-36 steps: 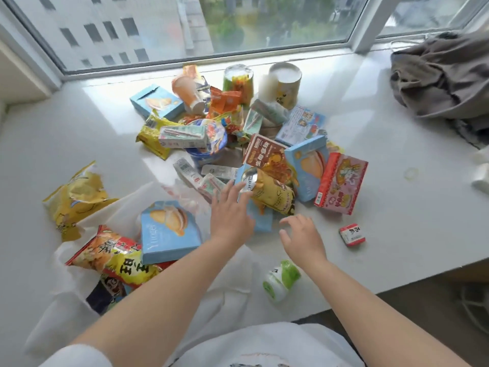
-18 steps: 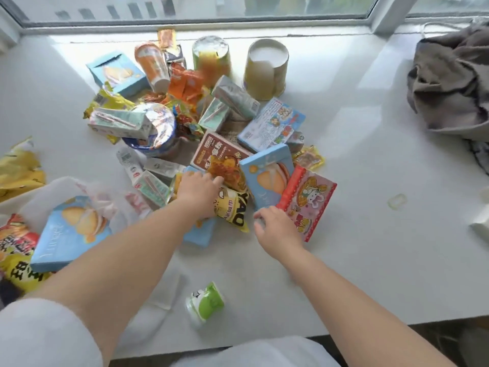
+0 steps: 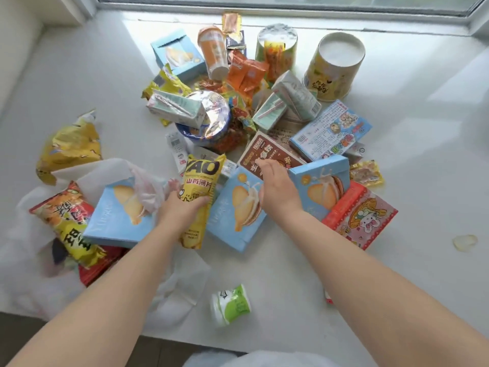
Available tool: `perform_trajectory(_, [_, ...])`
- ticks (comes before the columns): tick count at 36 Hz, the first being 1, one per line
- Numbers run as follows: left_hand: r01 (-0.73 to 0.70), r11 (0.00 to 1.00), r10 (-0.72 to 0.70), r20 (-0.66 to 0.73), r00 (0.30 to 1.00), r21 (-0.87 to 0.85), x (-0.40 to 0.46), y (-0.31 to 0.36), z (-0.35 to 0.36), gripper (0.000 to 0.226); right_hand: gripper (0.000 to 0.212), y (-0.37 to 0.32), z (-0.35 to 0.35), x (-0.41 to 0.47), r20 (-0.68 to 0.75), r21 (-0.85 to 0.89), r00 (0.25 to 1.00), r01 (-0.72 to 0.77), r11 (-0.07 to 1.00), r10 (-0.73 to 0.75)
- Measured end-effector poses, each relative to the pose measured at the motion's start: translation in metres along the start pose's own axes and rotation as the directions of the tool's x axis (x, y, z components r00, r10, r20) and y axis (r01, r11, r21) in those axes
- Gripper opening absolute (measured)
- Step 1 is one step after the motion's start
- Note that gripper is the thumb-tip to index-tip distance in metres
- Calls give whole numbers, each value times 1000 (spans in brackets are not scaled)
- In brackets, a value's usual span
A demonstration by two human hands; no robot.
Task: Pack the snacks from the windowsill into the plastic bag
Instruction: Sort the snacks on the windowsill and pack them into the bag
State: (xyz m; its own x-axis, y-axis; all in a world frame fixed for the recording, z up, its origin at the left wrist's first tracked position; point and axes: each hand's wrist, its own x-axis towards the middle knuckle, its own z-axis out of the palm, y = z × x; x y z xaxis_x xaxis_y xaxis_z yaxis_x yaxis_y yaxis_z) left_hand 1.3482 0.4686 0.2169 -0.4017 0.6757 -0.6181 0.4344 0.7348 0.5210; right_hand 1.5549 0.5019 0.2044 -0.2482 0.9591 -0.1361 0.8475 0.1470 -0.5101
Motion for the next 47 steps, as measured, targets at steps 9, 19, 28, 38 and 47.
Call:
perform_trajectory(9, [-12, 998, 12, -7, 1000, -65, 10, -13, -8, 52, 48, -34, 13, 52, 68, -157, 997, 38, 987, -28])
perform_trajectory(19, [69, 945, -125, -157, 980, -319, 48, -2, -24, 69, 38, -47, 28, 137, 134, -418, 988, -16, 908, 79])
perform_trajectory(28, [82, 933, -146, -160, 976, -350, 48, 12, -12, 53, 35, -51, 39, 149, 251, -617, 958, 49, 785, 138])
perform_trajectory(38, [131, 915, -201, -149, 968, -383, 59, 19, -6, 63, 43, -52, 48, 169, 303, -543, 936, 13, 840, 181])
perform_trajectory(47, [-141, 903, 24, -281, 960, -406, 35, 39, -18, 40, 17, -58, 18, 132, 39, -323, 992, -104, 941, 123])
